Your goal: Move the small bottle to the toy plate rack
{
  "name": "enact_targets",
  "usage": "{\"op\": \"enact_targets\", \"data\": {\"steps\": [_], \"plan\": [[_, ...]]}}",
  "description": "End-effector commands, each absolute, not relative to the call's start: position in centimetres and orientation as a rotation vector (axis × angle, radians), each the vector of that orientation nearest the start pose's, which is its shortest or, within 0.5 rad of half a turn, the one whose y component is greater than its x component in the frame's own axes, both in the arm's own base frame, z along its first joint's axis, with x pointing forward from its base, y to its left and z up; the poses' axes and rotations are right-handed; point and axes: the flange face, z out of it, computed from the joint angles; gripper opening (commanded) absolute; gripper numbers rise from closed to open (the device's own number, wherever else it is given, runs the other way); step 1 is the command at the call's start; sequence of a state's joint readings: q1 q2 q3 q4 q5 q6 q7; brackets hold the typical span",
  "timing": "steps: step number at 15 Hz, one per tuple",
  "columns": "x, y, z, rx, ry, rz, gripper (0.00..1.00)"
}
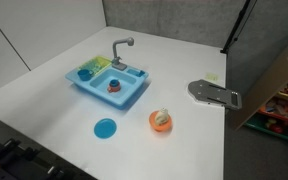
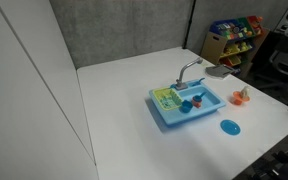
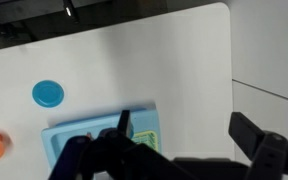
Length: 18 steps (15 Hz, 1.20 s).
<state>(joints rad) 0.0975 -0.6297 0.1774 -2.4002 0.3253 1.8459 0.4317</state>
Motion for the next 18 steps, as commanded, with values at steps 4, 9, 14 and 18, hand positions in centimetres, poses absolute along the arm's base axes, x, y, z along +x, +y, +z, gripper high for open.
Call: {"op": "enact_targets", "data": {"steps": [4,9,14,18], "plan": [[36.4,11.7,53.4,-2.984,0.484,-0.059,1.0],[38.2,9.0,52.9,-3.024,0.624,-0.123,1.0],[40.8,5.1,51.9,-3.061,0.856,-0.207,1.0],[42.8,1.3,50.8,-3.068,1.039,-0.213,1.0]]}}
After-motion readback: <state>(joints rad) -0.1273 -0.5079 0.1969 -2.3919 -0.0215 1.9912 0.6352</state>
